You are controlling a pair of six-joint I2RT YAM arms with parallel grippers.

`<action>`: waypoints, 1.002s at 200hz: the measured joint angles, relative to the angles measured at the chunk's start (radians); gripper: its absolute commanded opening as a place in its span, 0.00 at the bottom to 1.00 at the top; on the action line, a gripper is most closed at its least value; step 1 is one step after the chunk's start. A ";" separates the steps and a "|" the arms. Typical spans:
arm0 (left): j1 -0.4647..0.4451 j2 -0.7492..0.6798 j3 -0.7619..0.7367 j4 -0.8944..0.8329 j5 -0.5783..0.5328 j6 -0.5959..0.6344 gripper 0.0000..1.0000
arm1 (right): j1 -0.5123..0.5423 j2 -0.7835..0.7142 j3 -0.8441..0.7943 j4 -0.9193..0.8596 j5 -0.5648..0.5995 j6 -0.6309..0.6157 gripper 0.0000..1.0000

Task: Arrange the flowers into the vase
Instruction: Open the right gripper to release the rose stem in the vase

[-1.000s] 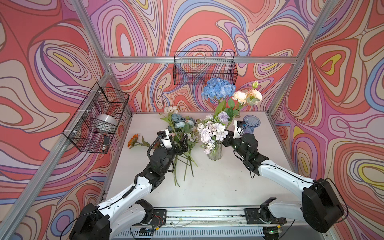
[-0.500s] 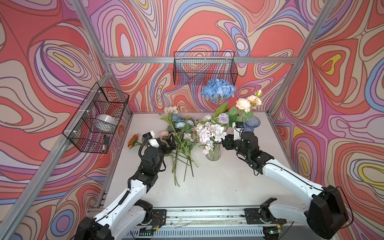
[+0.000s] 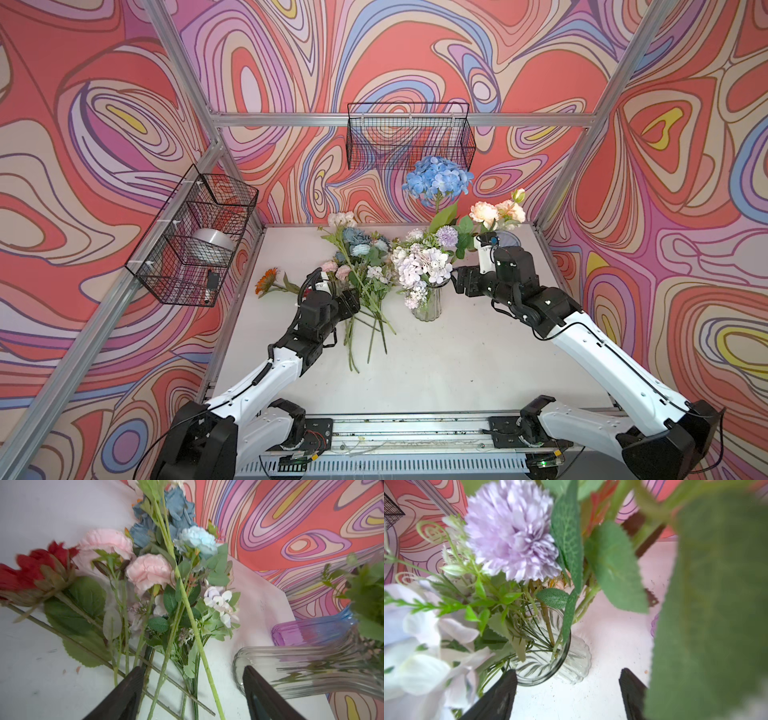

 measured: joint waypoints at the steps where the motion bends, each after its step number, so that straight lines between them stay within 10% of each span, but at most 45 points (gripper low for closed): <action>1: -0.002 0.003 0.001 -0.002 0.000 0.000 0.74 | 0.000 0.000 0.003 -0.003 0.001 0.000 0.81; 152: -0.104 0.408 0.130 0.158 0.033 -0.153 0.39 | 0.000 -0.039 0.113 0.134 0.146 -0.039 0.81; 200: -0.104 0.457 0.144 0.192 0.034 -0.166 0.13 | 0.000 -0.035 0.112 0.159 0.146 -0.038 0.81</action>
